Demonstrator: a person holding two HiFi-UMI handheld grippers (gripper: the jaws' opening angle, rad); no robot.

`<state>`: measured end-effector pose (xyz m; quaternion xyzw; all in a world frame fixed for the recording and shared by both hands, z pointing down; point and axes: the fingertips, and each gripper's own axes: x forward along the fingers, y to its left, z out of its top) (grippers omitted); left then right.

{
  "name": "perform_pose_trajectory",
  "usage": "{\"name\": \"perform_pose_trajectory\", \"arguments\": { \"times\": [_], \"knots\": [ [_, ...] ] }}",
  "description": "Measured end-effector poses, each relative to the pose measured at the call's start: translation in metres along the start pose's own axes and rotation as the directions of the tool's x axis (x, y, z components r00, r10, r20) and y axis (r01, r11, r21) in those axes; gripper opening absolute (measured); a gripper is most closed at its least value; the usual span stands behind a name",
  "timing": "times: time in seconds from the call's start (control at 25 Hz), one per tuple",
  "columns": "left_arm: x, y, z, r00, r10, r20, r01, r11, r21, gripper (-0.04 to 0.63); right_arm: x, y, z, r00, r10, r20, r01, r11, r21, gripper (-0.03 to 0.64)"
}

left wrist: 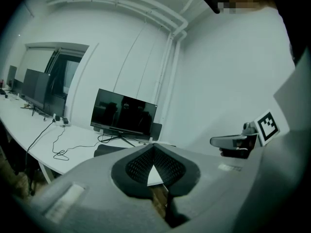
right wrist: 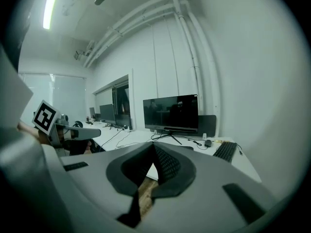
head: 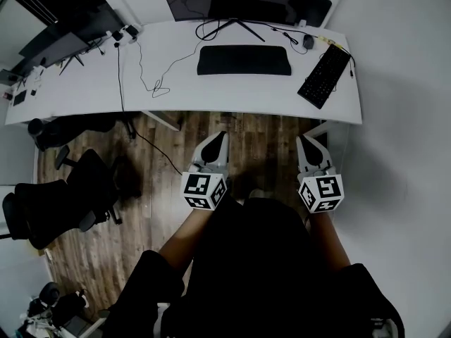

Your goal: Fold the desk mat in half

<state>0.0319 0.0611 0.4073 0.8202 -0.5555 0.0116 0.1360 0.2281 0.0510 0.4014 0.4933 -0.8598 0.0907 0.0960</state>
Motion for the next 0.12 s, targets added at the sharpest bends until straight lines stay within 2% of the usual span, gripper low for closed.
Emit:
{"name": "perform_pose_trajectory", "arguments": {
  "times": [0.12],
  "knots": [
    [-0.0039, -0.0045, -0.0034, 1.0, 0.019, 0.013, -0.018, 1.0, -0.003, 0.021, -0.0073, -0.005, -0.004, 1.0, 0.013, 0.009, -0.013, 0.999, 0.039, -0.002]
  ]
}}
